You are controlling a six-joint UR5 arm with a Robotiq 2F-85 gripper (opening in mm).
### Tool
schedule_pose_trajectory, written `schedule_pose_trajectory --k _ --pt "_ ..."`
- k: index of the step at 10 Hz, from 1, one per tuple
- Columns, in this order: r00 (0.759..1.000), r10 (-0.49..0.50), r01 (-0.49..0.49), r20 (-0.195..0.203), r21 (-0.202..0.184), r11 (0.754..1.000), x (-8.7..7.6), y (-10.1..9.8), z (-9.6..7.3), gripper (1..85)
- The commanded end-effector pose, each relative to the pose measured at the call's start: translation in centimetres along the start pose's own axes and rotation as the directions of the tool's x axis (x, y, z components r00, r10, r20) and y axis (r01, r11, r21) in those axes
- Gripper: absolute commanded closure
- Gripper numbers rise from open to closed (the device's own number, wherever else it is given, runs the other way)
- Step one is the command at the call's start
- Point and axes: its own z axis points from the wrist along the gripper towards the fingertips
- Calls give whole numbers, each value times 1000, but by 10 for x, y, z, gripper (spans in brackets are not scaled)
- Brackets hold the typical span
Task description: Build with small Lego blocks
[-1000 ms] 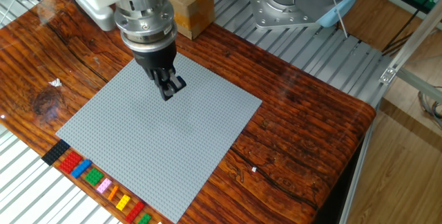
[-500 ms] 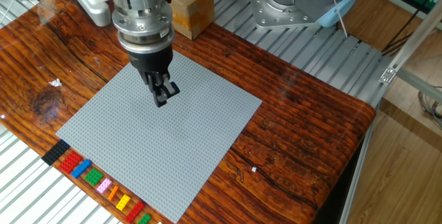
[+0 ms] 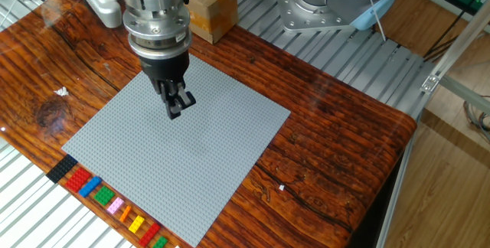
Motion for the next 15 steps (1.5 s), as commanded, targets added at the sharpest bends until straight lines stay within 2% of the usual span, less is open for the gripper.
schedule_pose_trajectory --k 1,3,4,5,6,7,10,13,15 --pt "996 -75 74 -48 -39 997 13 8 -2 847" --pt "989 -115 111 -97 -47 993 -8 -9 -12 847" --pt "986 -133 128 -103 -54 990 -16 -15 -13 847" --pt "987 -130 126 -99 -39 991 -19 -15 -11 847" --pt "986 -138 134 -95 -49 990 -25 -10 -7 847" --pt "986 -137 134 -92 -39 990 -32 -6 -4 847" --pt "989 -118 114 -90 -51 992 -34 0 -2 847" --pt "998 -19 17 -63 -24 1000 -42 -5 -2 847" --pt "999 43 -43 -33 -22 999 -50 -5 -1 847"
